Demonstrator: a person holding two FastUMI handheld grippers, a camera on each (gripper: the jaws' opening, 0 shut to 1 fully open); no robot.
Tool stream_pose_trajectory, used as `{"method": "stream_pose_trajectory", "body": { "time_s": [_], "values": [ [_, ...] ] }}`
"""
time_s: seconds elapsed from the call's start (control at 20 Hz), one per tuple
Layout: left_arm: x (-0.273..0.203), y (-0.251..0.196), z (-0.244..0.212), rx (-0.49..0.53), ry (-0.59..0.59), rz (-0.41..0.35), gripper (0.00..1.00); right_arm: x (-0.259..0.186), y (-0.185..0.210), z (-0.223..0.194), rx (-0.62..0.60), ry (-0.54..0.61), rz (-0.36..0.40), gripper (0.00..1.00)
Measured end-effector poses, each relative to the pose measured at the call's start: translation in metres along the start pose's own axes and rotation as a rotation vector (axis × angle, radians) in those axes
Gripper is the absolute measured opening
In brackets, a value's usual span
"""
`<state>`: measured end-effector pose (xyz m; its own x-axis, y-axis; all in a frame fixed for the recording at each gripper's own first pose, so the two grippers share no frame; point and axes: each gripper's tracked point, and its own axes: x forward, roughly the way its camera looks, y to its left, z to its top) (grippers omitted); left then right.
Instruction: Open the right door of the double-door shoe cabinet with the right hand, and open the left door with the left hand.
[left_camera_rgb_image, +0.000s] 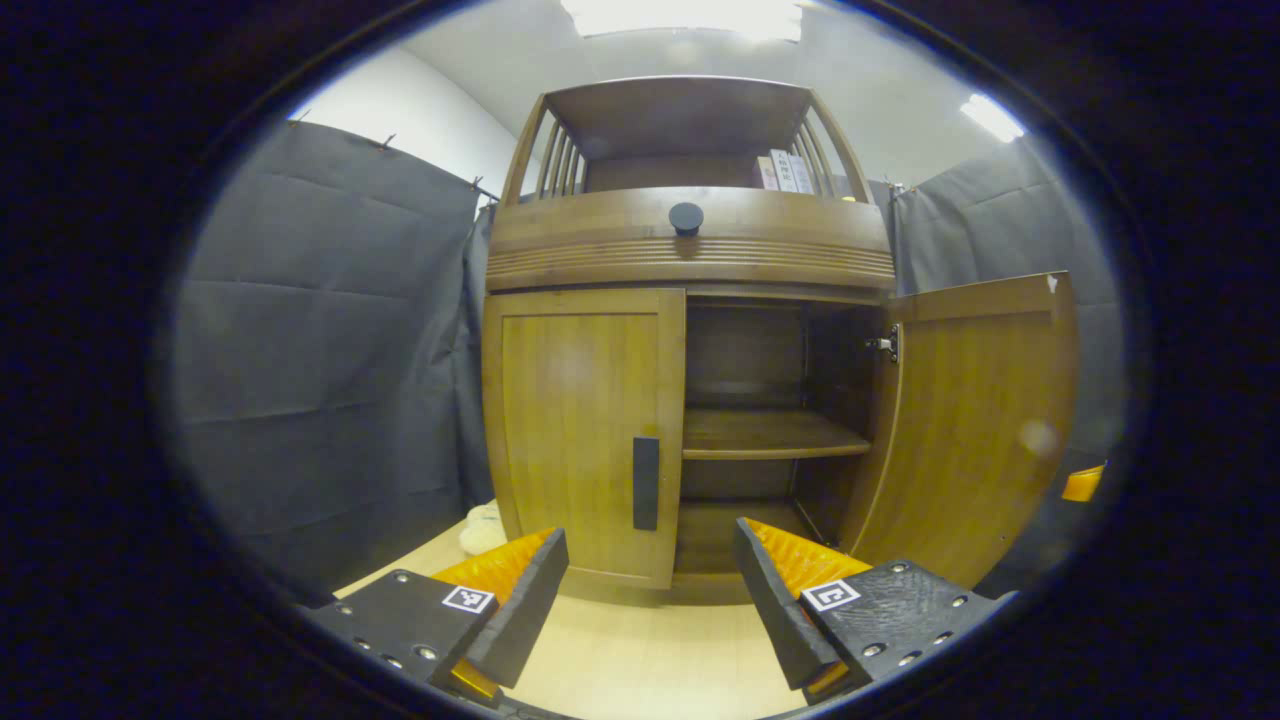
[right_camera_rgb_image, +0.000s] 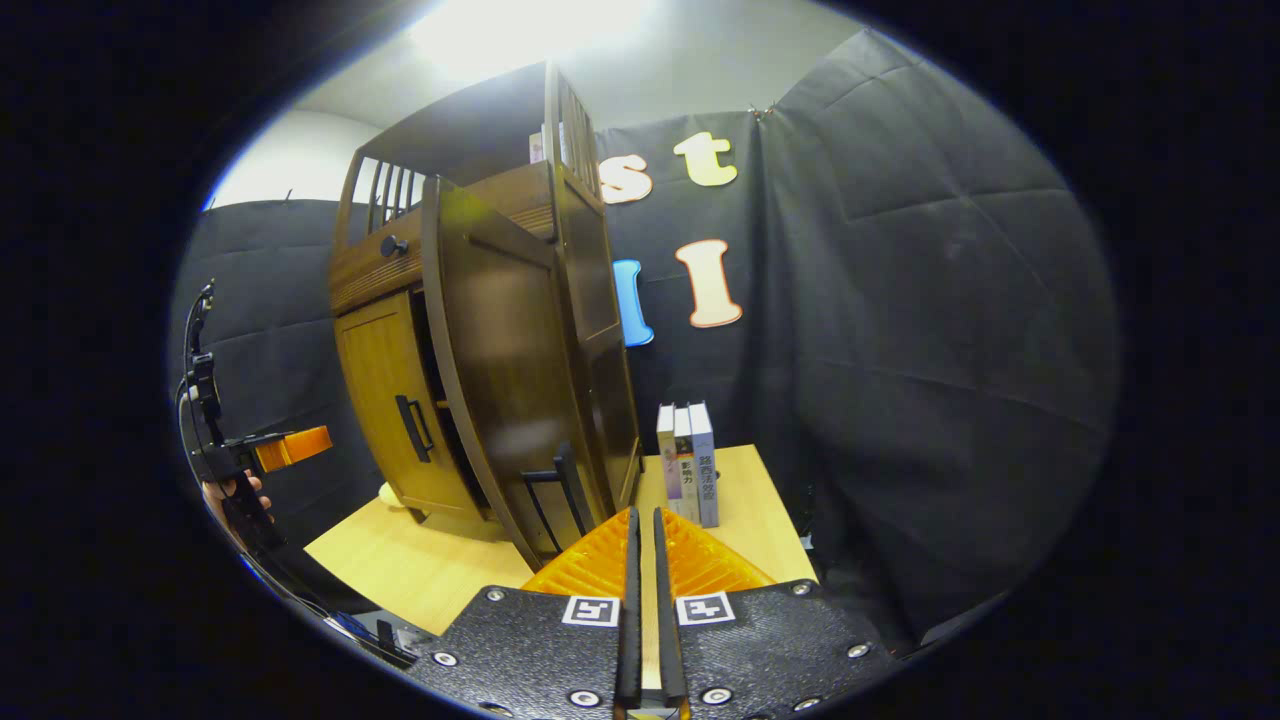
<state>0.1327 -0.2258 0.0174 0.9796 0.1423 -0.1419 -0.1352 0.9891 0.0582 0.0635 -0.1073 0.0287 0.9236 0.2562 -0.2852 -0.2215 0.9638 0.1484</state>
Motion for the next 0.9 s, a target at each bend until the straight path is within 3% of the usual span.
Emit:
{"method": "stream_pose_trajectory", "body": {
  "time_s": [0.05, 0.3, 0.35, 0.4, 0.55, 0.8, 0.9],
  "values": [
    [0.013, 0.004, -0.001, -0.001, 0.001, -0.020, 1.00, -0.005, 0.005, 0.001, 0.008, -0.008, -0.023, 0.05],
    [0.070, 0.035, 0.004, 0.008, -0.013, -0.100, 0.95, -0.024, 0.028, 0.006, 0.042, -0.025, -0.152, 0.81],
    [0.082, 0.039, 0.000, -0.001, -0.005, -0.113, 0.95, -0.029, 0.032, 0.010, 0.045, -0.041, -0.178, 0.90],
    [0.093, 0.043, -0.005, -0.010, 0.005, -0.125, 0.95, -0.035, 0.036, 0.014, 0.046, -0.059, -0.206, 0.94],
    [0.131, 0.045, -0.020, -0.035, 0.028, -0.169, 0.95, -0.042, 0.049, 0.015, 0.050, -0.080, -0.273, 0.92],
    [0.182, 0.041, -0.046, -0.046, 0.070, -0.207, 0.95, -0.049, 0.079, 0.009, 0.040, -0.096, -0.336, 0.94],
    [0.199, 0.037, -0.050, -0.046, 0.076, -0.223, 1.00, -0.049, 0.093, 0.007, 0.041, -0.102, -0.352, 0.94]
  ]
}}
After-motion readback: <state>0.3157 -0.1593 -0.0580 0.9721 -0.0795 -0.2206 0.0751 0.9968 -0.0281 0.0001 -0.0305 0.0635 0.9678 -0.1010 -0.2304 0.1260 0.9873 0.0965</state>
